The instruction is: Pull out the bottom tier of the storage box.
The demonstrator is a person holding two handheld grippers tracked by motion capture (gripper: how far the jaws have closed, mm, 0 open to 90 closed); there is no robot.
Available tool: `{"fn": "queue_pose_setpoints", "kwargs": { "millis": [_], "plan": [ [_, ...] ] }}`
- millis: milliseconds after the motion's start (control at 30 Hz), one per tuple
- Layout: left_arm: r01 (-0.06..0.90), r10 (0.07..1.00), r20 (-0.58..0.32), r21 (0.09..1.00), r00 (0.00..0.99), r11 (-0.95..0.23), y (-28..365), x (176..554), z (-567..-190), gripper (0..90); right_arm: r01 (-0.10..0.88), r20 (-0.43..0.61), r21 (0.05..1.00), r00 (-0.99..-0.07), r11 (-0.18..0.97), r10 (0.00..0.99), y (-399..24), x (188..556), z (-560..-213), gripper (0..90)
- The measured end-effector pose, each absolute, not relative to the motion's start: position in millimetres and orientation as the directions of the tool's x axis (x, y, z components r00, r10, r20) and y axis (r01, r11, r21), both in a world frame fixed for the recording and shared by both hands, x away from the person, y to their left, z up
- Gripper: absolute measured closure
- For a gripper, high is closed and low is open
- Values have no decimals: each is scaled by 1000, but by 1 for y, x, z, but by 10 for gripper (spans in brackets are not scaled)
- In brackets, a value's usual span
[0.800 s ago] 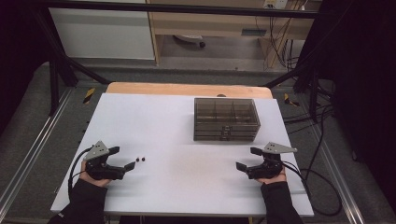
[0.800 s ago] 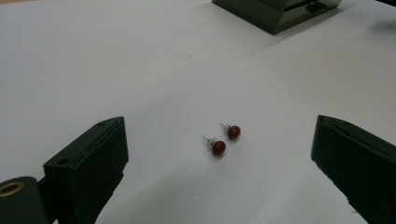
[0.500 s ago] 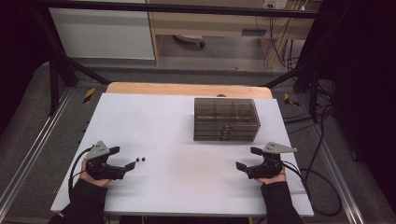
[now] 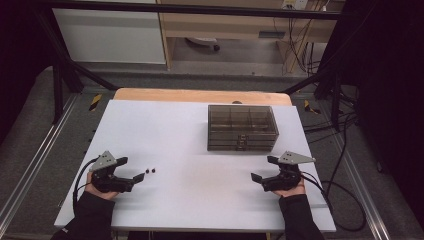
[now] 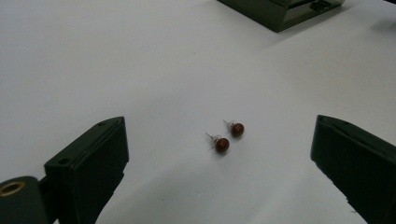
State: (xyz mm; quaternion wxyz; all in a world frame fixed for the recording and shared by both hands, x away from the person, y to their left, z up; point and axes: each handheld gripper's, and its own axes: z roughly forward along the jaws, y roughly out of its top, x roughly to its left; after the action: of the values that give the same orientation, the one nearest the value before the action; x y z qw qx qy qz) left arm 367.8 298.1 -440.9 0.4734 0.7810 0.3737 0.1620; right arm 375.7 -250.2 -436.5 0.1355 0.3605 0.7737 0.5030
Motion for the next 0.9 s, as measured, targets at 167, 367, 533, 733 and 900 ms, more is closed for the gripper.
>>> {"fn": "queue_pose_setpoints", "kwargs": {
  "millis": [167, 367, 533, 733, 900],
  "plan": [
    [432, 738, -102, 860, 667, -271, 298, 368, -441, 42, 412, 140, 878, -708, 244, 692, -248, 376, -435, 6],
    [431, 737, -100, 860, 668, -273, 297, 368, -441, 42, 393, 110, 880, -715, 266, 690, -243, 376, -432, 6],
    [432, 737, -99, 858, 669, -277, 297, 368, -441, 42, 377, 83, 878, -726, 295, 683, -236, 379, -431, 5],
    [432, 736, -97, 857, 670, -281, 297, 368, -441, 42, 368, 49, 870, -728, 329, 684, -231, 379, -431, 5],
    [432, 735, -95, 856, 671, -284, 297, 368, -441, 42, 349, 6, 861, -734, 370, 679, -226, 380, -431, 5]
  ]
}}
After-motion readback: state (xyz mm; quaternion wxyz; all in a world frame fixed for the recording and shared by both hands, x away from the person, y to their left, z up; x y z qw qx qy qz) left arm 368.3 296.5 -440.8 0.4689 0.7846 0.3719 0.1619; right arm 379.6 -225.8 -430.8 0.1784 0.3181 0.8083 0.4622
